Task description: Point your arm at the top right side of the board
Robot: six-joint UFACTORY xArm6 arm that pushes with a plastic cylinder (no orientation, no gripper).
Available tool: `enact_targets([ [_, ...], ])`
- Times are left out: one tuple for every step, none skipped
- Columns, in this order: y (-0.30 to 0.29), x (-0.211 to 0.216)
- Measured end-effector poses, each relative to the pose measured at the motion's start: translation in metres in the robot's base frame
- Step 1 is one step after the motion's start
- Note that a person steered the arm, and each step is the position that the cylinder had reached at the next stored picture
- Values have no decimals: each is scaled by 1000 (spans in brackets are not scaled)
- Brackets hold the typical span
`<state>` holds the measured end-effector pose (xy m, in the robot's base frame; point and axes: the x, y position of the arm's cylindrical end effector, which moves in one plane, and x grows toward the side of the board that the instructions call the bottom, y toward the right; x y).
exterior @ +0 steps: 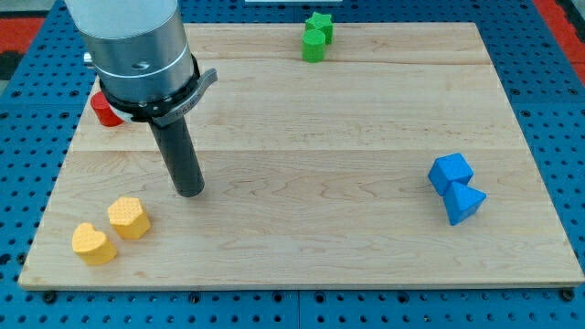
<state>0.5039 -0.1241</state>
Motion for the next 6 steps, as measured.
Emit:
enact_targets([
  [0,0],
  [0,0],
  [0,0],
  [-1,0],
  [-3,0],
  [-3,1],
])
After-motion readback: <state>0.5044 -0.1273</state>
